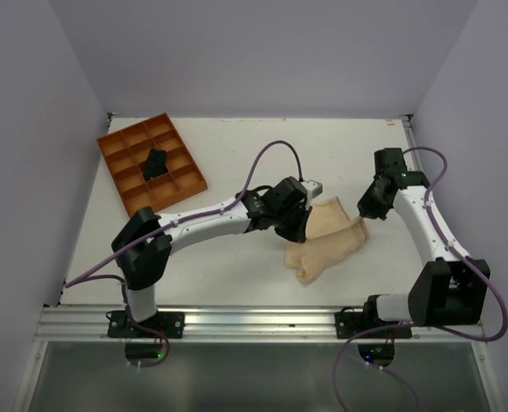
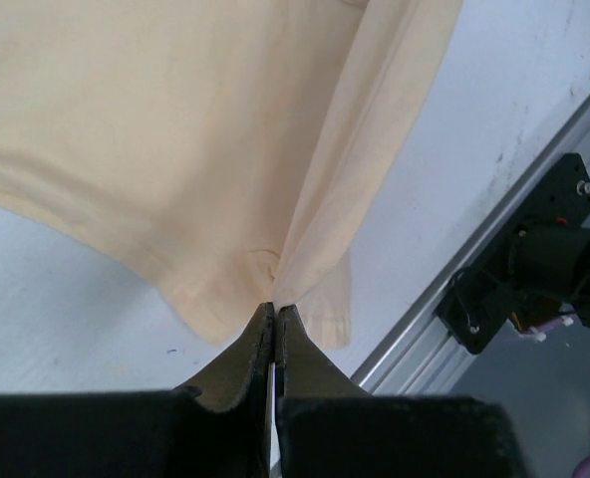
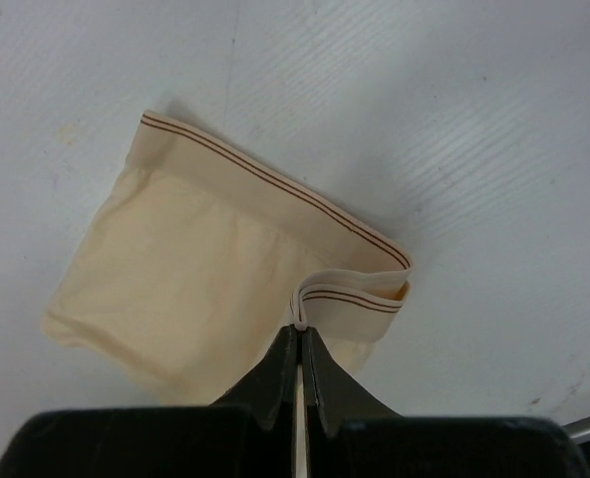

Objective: Roll the underwear
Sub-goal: Fold the underwear

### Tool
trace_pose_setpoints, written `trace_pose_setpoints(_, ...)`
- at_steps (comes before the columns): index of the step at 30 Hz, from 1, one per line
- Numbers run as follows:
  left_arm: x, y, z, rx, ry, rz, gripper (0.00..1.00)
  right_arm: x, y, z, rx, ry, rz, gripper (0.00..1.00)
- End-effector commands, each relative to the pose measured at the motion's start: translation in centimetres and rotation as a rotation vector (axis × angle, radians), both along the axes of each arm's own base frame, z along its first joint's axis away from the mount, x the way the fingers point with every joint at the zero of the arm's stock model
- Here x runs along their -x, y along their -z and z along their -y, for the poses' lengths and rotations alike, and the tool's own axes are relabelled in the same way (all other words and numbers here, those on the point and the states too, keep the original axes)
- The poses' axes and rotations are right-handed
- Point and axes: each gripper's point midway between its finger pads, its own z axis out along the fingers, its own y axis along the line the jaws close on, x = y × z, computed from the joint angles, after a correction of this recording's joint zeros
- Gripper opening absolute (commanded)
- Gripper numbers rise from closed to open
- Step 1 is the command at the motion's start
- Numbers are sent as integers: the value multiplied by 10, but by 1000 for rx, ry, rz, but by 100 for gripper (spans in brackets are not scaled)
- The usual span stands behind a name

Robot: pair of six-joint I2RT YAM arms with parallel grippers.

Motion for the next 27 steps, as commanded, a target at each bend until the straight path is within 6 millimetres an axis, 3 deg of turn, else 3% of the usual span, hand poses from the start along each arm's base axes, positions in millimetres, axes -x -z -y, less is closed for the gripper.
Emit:
trace_pose_setpoints(1, -32, -11, 0, -21, -31, 64, 0, -32, -13, -4, -23, 14, 80, 0)
trace_pose_setpoints(5, -60, -21, -2, -36, -80, 99, 0, -52, -19, -5, -24, 12, 92, 0)
trace_pose_setpoints(8, -79, -14, -13, -63, -121, 81, 0, -65, -22, -7, -32, 5, 94, 0)
trace_pose_setpoints(15, -98, -10, -22, -70, -145, 78, 0, -92, -28, -15, -64, -17, 113, 0)
trace_pose_setpoints(19, -97, -13, -14, -34, -118, 58, 0, -95, -41, -10, -31, -23, 123, 0)
trace_pose_setpoints(23, -88, -20, -1, 26, -89, 20, 0, -88, -40, 6, 0, 5, 106, 0)
trace_pose_setpoints(27, -73, -31, 18, 74, -49, 9, 0, -71, -37, 41, 40, 63, 61, 0)
